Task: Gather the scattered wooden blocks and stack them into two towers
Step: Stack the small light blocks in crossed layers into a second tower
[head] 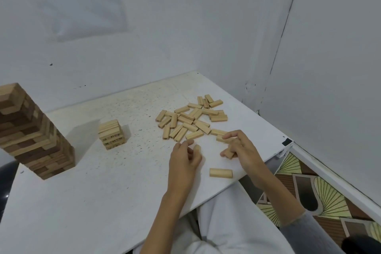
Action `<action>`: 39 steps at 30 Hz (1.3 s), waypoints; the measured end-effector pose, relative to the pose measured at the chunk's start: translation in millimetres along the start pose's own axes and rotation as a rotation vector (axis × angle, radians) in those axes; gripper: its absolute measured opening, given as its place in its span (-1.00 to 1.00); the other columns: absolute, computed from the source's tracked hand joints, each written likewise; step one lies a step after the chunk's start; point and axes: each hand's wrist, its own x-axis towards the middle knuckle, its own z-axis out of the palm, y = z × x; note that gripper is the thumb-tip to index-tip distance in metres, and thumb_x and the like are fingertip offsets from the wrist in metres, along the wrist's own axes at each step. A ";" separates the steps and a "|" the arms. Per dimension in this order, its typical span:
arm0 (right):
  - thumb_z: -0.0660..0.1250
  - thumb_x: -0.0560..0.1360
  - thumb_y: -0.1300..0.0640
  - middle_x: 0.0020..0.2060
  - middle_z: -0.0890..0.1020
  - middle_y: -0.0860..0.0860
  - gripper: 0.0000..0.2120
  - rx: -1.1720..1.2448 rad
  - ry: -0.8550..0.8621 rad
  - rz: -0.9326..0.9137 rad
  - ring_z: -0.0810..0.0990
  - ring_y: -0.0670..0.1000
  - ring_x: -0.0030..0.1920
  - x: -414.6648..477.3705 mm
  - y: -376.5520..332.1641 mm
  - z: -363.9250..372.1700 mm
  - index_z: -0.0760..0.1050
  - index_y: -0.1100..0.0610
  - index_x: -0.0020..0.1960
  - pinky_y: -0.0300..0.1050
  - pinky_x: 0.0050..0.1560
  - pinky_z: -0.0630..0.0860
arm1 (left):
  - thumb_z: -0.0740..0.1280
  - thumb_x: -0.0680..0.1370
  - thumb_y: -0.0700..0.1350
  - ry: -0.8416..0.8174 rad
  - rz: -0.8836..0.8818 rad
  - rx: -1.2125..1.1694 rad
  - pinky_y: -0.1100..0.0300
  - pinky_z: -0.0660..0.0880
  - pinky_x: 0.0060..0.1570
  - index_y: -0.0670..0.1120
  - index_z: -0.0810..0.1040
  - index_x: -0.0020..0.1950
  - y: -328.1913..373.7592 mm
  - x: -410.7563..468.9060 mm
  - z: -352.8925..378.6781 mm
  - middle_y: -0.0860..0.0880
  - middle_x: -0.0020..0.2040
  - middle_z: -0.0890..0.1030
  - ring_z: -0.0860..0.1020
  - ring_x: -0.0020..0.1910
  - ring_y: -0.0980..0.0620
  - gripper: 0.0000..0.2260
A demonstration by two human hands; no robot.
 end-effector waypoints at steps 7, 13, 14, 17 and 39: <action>0.36 0.43 0.10 -0.22 0.40 -0.04 -0.94 -0.352 -0.269 -0.082 0.38 -0.16 -0.26 -7.1 -2.0 -8.4 0.52 -0.01 -0.10 -0.29 -0.20 0.35 | 0.17 0.60 -0.28 -0.095 -0.132 -0.261 0.43 0.31 -0.35 -0.10 0.55 0.09 2.4 -3.7 1.6 -0.10 -0.22 0.44 0.35 -0.33 0.15 -0.80; 0.50 0.40 -0.02 -0.09 0.45 -0.11 -0.82 -0.669 -0.376 -0.167 0.45 -0.19 -0.07 -6.9 10.4 -5.2 0.51 -0.09 -0.08 -0.33 -0.10 0.32 | 0.10 0.66 -0.22 -0.154 -0.258 -0.580 0.49 0.44 -0.20 -0.12 0.54 0.15 11.2 -8.9 -6.3 -0.03 -0.10 0.62 0.56 -0.22 0.31 -0.76; 0.50 0.40 0.00 -0.09 0.48 -0.10 -0.83 -0.633 -0.344 -0.179 0.47 -0.19 -0.07 -6.3 11.0 -4.6 0.51 -0.09 -0.12 -0.33 -0.08 0.33 | 0.07 0.67 -0.20 -0.155 -0.283 -0.614 0.49 0.45 -0.19 -0.11 0.55 0.16 11.2 -8.6 -7.7 -0.03 -0.08 0.63 0.57 -0.20 0.30 -0.74; 0.49 0.42 0.04 -0.14 0.59 -0.09 -0.87 -0.467 -0.273 -0.191 0.51 -0.22 -0.15 -5.0 10.2 -2.2 0.55 -0.02 -0.12 -0.29 -0.10 0.38 | 0.08 0.67 -0.15 -0.128 -0.306 -0.648 0.48 0.46 -0.20 -0.09 0.57 0.16 11.7 -8.2 -10.1 -0.02 -0.05 0.61 0.56 -0.22 0.31 -0.73; 0.40 0.51 0.17 -0.25 0.56 -0.10 -0.87 -0.037 -0.294 -0.193 0.55 -0.16 -0.18 20.1 4.9 102.4 0.63 0.09 0.05 -0.37 -0.10 0.45 | 0.32 0.60 -0.15 0.193 -0.330 -0.618 0.07 0.47 0.21 0.02 0.61 0.15 -40.2 -11.0 -55.6 -0.02 0.06 0.68 0.60 0.15 0.02 -0.83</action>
